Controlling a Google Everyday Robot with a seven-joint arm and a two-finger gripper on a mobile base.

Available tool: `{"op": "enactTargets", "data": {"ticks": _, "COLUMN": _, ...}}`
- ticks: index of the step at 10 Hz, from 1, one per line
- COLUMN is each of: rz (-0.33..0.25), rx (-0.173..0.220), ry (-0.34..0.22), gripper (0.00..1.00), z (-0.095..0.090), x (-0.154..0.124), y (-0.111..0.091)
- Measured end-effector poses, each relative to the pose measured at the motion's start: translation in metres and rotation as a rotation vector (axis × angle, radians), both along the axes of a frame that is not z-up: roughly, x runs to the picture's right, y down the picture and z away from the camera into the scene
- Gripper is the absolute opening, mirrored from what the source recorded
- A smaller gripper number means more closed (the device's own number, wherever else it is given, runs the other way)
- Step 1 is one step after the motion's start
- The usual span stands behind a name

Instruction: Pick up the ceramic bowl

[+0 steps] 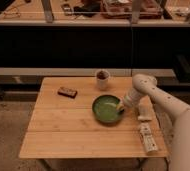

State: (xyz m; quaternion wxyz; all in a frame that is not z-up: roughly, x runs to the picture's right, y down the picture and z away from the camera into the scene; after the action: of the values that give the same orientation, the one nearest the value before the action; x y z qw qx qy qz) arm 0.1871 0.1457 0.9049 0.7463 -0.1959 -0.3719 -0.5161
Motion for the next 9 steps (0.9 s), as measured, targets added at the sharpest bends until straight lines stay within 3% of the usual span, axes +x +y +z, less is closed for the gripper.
{"op": "enactTargets", "data": {"ticks": 2, "rz": -0.007, "rx": 0.0, "ry": -0.005, "gripper": 0.1, "z": 0.001, "x": -0.004, "y": 0.001}}
{"op": "enactTargets", "data": {"ticks": 3, "rz": -0.006, "rx": -0.002, "ry": -0.003, "gripper": 0.04, "z": 0.001, "x": -0.005, "y": 0.001}}
{"op": "enactTargets", "data": {"ticks": 6, "rz": 0.03, "rx": -0.027, "ry": -0.014, "gripper": 0.0, "z": -0.006, "x": -0.009, "y": -0.003}}
{"op": "enactTargets", "data": {"ticks": 9, "rz": 0.152, "rx": -0.038, "ry": -0.103, "gripper": 0.0, "z": -0.036, "x": -0.03, "y": -0.037}}
